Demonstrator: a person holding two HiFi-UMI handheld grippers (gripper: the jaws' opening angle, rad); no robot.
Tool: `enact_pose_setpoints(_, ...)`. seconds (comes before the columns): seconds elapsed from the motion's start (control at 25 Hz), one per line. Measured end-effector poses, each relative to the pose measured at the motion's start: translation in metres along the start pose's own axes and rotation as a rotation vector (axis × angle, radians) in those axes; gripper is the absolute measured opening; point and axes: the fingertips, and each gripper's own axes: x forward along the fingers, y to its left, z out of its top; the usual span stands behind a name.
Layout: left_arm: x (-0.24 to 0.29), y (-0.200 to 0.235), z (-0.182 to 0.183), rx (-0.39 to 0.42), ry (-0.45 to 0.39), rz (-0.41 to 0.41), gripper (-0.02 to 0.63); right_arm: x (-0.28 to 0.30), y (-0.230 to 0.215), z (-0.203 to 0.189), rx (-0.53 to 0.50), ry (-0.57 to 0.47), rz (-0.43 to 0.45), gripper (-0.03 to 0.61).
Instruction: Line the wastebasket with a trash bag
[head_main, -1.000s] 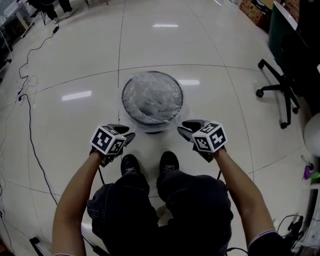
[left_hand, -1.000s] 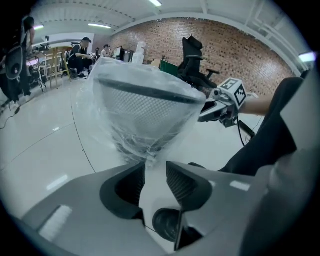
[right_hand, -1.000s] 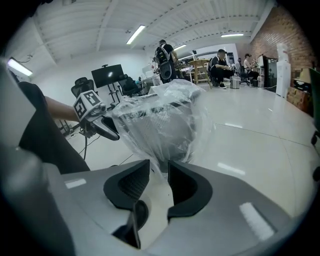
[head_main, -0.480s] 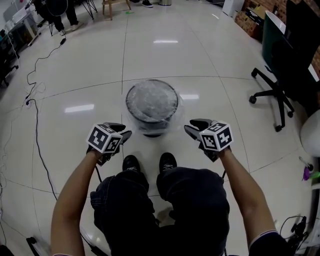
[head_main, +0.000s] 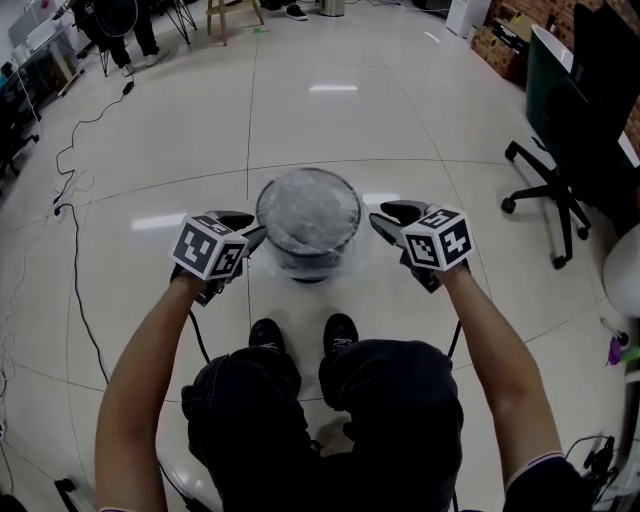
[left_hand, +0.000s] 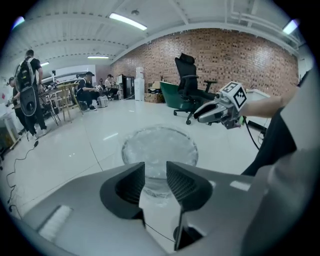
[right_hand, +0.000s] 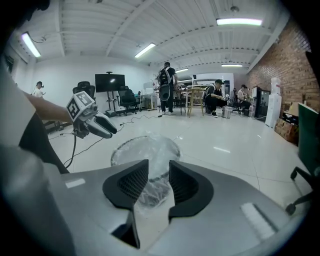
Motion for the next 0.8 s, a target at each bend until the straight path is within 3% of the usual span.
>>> enact_pose_setpoints(0.2, 0.007, 0.031, 0.019, -0.014, -0.019, 0.059, 0.129, 0.021, -0.024, 0.034, -0.030, -0.012, -0.009, 0.110)
enact_pose_setpoints(0.44, 0.022, 0.072, 0.015, -0.053, 0.015, 0.097, 0.129, 0.064, -0.049, 0.054, -0.014, -0.004, 0.010, 0.101)
enact_pose_setpoints(0.8, 0.057, 0.101, 0.003, -0.184, 0.026, 0.013, 0.130, 0.131, -0.070, 0.040, 0.092, 0.052, 0.101, 0.103)
